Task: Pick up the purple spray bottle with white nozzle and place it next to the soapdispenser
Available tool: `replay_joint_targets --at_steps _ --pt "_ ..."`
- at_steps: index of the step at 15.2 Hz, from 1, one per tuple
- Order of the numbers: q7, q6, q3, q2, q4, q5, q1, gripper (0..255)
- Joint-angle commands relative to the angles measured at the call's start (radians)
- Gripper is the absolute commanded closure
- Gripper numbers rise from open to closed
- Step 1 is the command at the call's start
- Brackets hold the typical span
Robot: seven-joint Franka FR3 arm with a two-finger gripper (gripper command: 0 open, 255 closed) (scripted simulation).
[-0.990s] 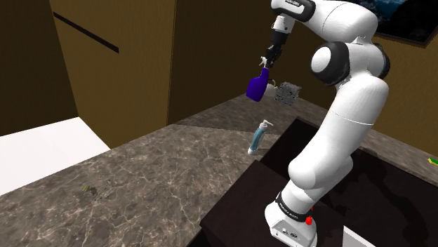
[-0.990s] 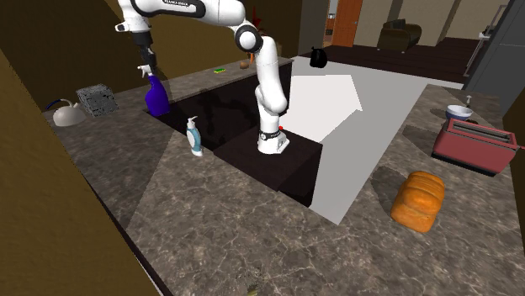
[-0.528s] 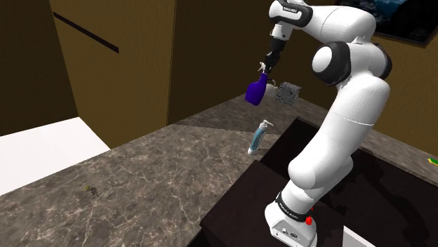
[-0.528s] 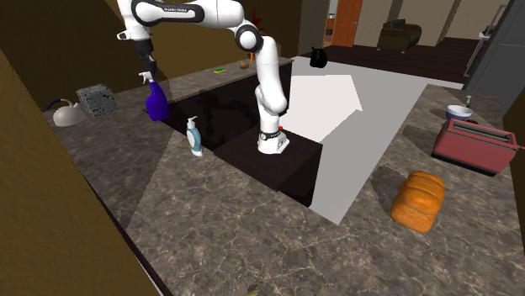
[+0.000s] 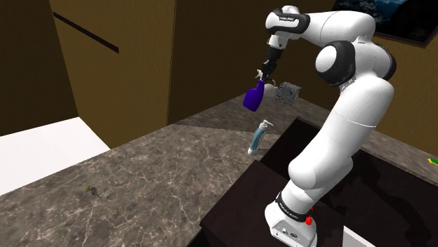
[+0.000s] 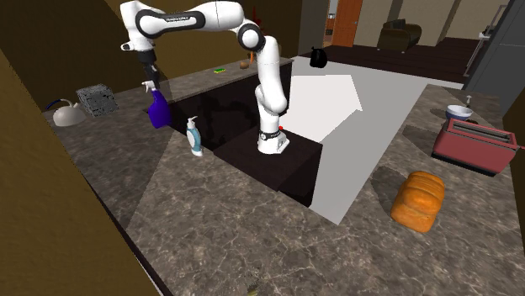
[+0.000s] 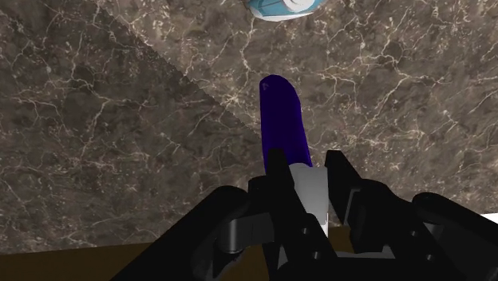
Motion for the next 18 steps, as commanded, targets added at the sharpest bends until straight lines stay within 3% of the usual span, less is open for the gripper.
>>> replay_joint_targets --at_steps 1,18 --pt "0.0 0.03 0.0 -0.004 -0.033 -0.001 0.001 255" --pt "-0.002 0.259 0.002 -0.003 -0.261 0.0 0.003 255"
